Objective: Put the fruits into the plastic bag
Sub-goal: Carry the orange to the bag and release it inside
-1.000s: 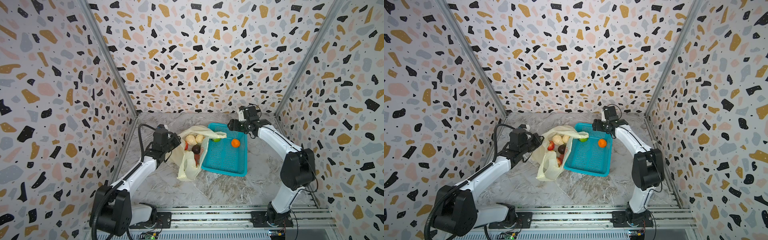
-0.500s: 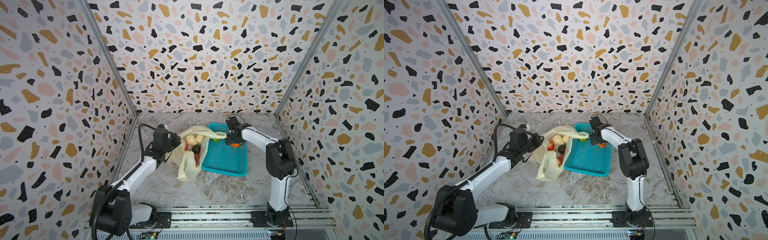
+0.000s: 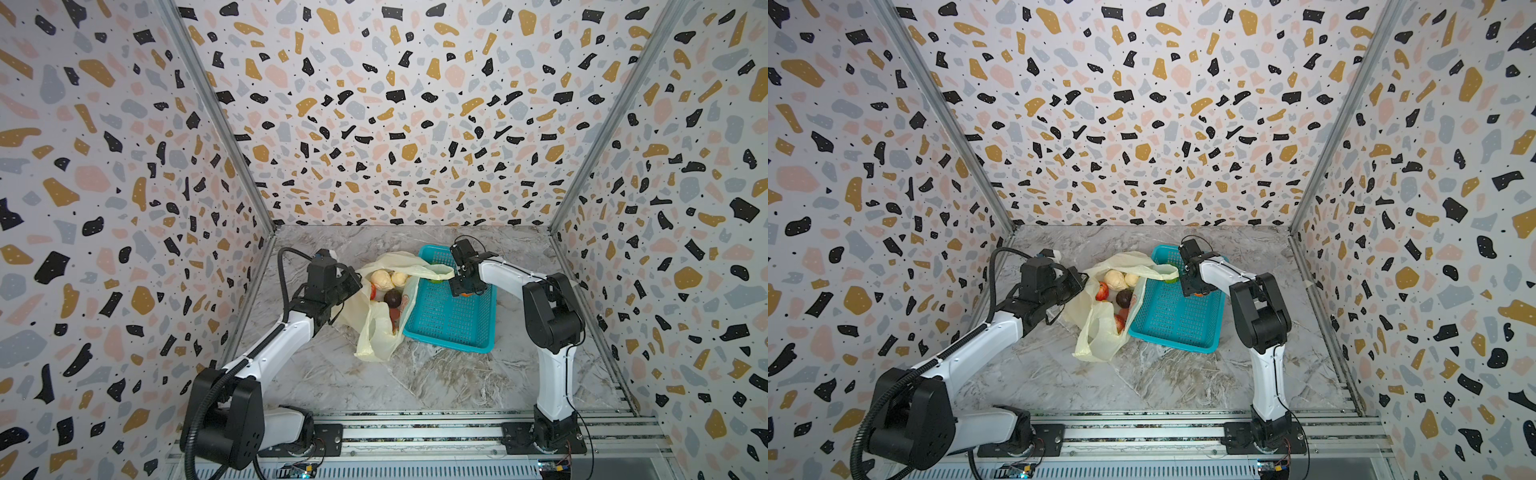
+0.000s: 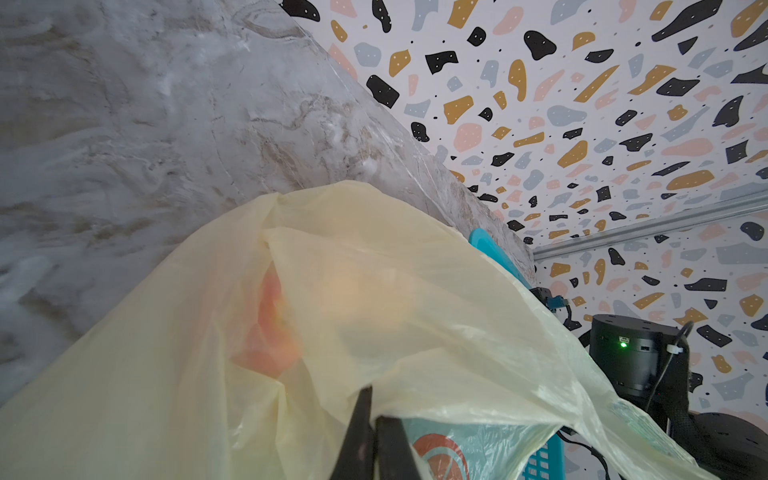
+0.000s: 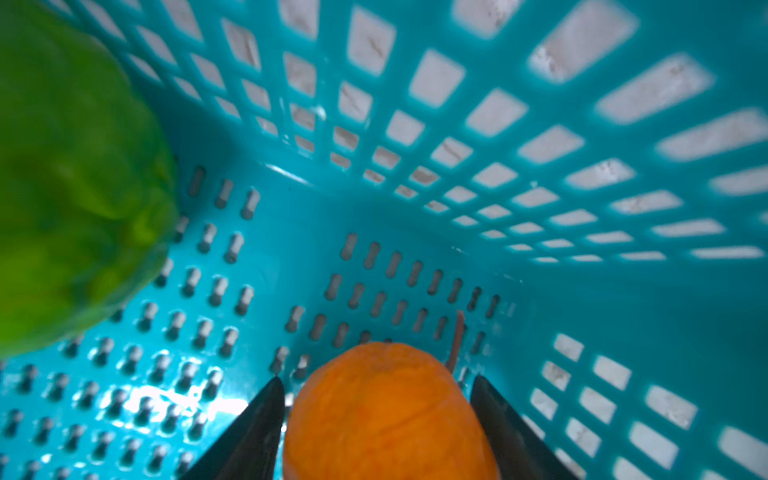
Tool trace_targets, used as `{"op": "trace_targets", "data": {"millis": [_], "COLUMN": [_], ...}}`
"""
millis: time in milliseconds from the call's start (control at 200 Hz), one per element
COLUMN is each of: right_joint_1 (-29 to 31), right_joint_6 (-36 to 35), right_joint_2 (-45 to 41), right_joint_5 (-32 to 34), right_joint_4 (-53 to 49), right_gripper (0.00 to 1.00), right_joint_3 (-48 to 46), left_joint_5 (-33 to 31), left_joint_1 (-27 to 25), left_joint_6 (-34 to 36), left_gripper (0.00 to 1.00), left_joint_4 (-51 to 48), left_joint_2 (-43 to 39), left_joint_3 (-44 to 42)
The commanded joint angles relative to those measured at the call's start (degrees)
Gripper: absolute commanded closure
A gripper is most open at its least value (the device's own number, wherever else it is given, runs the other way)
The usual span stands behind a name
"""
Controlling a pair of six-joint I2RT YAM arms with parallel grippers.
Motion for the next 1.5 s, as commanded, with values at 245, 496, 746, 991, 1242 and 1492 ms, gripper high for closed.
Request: {"op": "trace_targets", "data": {"millis": [245,496,746,991,1242,1492], "right_joint_1": [-0.6,1.9,13.4,22.7,24.4,23.5], "right_joint_6": [1.8,1.2,-5.1,-2.3,1.7,3.6], "right_joint_2": [-12.4,-28.7,-36.5,-27.8,-19.1,-13.1], "right_joint_5": [-5.1,-10.6,-31.4,-38.0,-29.6,-26.1], "right_joint_4": [3.1,7.7,18.0,20.0,16.0,14.7], "right_gripper": [0.52,0.51,0.49,0.49,0.48,0.47], "right_joint_3": [-3.6,-2.2,-3.9,-4.0,-0.1,4.2], "left_joint_5": [0.0,0.2,0.5,0.7,1.0,0.7], "left_joint_1": [0.1,0.1,0.1,0.1,0.1,0.1], "left_joint_6": [1.3,1.3,1.3,1.0,1.8,2.8], "left_gripper": [1.0,1.0,1.0,1.0,1.0,1.0], "left_joint_4": [-0.6,-0.7,-0.6,-0.5,-0.7,-1.4], "left_joint_2": [0.3,0.6,0.8,0.1,-0.4,-0.8], "left_joint_3": [1.5,1.9,2.1,1.9,2.2,1.6]}}
